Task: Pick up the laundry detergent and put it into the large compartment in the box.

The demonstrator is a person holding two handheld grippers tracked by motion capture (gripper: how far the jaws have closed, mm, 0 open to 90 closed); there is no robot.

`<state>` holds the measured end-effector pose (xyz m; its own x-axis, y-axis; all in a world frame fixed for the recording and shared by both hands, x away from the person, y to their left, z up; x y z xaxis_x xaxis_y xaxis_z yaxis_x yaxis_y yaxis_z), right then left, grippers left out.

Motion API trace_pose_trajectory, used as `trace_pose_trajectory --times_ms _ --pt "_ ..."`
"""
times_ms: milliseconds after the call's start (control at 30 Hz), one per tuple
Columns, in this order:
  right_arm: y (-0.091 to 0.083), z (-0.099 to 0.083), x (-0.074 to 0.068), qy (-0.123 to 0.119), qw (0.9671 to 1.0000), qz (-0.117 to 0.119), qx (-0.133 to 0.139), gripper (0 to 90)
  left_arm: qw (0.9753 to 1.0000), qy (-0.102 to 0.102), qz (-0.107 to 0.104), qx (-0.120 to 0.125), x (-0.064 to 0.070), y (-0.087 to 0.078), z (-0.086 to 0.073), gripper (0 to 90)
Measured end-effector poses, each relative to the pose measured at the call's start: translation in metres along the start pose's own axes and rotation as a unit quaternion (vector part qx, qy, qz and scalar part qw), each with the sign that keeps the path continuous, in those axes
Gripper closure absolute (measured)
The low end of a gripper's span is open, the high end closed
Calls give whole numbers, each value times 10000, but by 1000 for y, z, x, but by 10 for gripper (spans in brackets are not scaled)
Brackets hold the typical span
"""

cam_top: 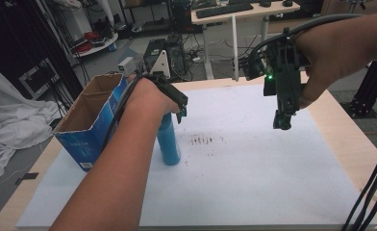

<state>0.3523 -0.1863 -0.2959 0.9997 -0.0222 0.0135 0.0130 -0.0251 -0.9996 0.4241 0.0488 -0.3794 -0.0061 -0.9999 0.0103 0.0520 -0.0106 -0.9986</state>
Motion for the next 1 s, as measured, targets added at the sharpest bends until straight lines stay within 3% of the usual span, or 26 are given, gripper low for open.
trace_pose_trajectory --times_ms 300,1000 --pt "2 0 0 24 10000 21 -34 30 10000 -14 3 12 -2 0 1 94" --pt "6 3 2 -14 10000 73 -55 30 10000 -21 52 -49 -2 -1 0 244"
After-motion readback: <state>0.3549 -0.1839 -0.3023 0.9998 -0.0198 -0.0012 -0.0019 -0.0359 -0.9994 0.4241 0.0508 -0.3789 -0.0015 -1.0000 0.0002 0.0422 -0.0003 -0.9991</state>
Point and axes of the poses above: each handheld gripper's, and its own axes: y roughly forward along the jaws, z roughly out of its top, x roughly to its right, the point moved 8 cm from there along y, roughly forward along the jaws, and after that the axes turned 1 degree about -z, right-handed, at the moved point
